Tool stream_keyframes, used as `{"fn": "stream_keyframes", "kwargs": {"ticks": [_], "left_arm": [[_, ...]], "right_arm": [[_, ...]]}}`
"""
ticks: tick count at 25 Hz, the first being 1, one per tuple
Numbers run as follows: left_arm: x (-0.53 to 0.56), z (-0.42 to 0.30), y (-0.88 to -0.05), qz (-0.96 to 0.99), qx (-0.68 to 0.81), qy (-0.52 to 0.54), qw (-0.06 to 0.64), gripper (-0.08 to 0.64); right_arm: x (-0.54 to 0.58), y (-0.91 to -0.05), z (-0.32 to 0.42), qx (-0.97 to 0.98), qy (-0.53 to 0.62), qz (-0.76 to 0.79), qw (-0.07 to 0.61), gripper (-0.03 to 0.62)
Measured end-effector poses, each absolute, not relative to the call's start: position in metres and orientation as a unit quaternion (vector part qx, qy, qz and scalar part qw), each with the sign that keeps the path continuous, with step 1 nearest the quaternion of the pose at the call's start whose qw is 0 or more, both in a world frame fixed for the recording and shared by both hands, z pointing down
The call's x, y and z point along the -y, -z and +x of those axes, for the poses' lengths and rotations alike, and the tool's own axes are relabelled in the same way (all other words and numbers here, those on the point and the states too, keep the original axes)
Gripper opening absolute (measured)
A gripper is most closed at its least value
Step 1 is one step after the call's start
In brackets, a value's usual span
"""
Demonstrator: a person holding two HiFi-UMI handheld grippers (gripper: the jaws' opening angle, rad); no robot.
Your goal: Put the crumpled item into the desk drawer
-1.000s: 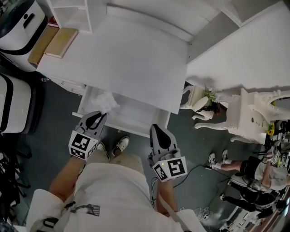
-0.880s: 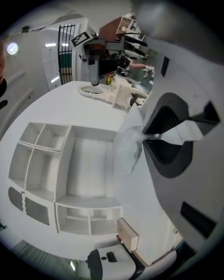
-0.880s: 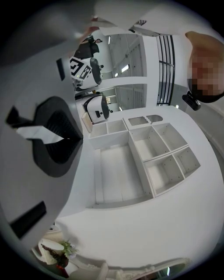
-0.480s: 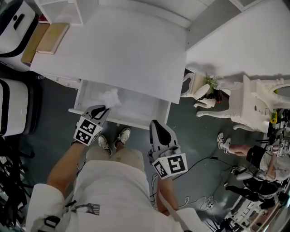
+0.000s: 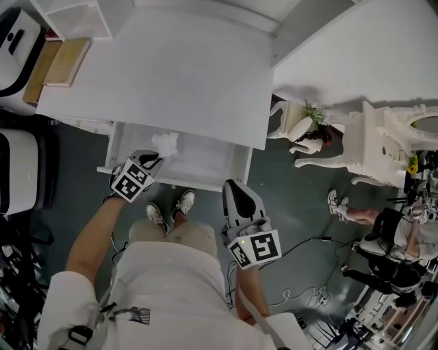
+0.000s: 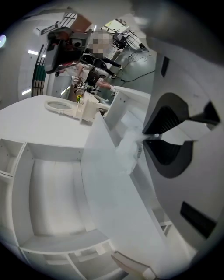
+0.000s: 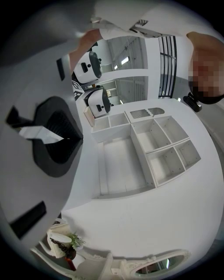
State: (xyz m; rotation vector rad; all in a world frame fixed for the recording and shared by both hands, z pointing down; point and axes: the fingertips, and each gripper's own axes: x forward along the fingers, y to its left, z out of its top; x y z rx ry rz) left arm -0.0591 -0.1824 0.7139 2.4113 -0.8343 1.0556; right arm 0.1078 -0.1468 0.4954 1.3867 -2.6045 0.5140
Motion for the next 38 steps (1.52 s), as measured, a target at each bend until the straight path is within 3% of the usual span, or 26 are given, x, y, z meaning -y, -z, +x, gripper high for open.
{"fn": "stream_keyframes", "kwargs": {"ticks": [13, 38], "left_arm": [[0.19, -0.042, -0.76, 0.842, 0.22, -0.448, 0.202, 0.049], [0.204, -0.022, -0.814, 0.826, 0.161, -0.489, 0.228, 0.049]], "right_arm": [[0.146, -0.501, 0.131, 0.856, -0.177, 0.48, 0.077, 0.009], [0.163, -0.519, 0.161, 0.851, -0.192, 0.482, 0.084, 0.009]]}}
